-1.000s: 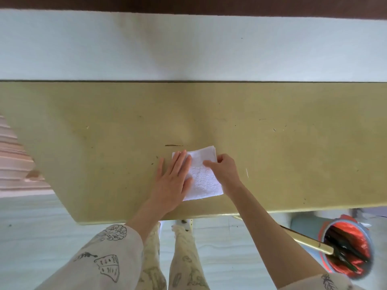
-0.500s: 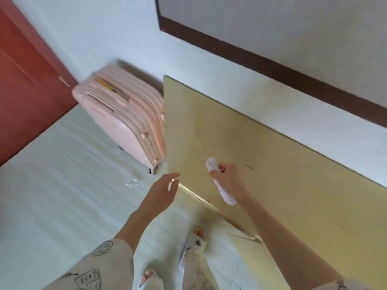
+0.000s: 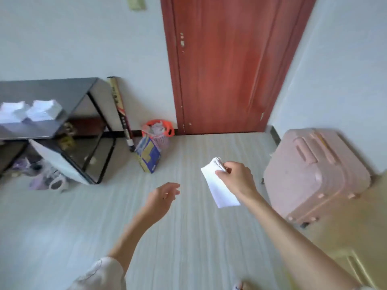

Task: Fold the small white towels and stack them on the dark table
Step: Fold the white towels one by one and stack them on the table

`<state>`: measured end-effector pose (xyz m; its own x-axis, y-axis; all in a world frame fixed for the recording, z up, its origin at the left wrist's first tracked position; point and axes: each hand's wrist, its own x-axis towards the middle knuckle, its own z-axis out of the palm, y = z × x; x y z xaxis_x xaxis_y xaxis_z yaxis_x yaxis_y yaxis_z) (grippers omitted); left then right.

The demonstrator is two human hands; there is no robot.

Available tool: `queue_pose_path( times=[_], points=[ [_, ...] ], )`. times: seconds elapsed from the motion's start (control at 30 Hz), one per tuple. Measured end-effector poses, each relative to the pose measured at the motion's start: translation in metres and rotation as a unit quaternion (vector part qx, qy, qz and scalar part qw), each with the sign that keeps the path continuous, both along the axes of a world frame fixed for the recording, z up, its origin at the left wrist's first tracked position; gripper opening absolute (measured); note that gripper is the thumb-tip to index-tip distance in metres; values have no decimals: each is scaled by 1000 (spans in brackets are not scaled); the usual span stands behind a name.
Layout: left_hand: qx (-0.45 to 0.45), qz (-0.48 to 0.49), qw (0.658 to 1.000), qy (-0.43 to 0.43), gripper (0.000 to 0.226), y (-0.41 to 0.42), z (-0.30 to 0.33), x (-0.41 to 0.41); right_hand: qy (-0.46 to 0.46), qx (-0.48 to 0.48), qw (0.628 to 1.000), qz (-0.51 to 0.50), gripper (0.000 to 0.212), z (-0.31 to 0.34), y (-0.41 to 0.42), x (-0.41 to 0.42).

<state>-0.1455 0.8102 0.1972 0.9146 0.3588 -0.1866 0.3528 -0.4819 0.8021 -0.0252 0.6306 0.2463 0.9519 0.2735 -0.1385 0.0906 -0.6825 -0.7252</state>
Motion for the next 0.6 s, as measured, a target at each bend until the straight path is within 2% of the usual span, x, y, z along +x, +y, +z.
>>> queue_pose_path(
  times=[0.17, 0.3, 0.47, 0.6],
  points=[
    [-10, 122, 992, 12, 23, 117, 16, -85, 12, 25, 991, 132, 24, 10, 152, -41],
    [-19, 185, 982, 17, 24, 197, 15, -129, -1, 36, 978, 205, 24, 15, 257, -61],
    [-23, 241, 970, 21, 22, 311, 10, -142, 0, 45, 962, 268, 28, 8, 385, -63],
    [-12, 272, 962, 23, 22, 409, 15, -138, -8, 36, 946, 322, 23, 6, 496, -58]
  ],
)
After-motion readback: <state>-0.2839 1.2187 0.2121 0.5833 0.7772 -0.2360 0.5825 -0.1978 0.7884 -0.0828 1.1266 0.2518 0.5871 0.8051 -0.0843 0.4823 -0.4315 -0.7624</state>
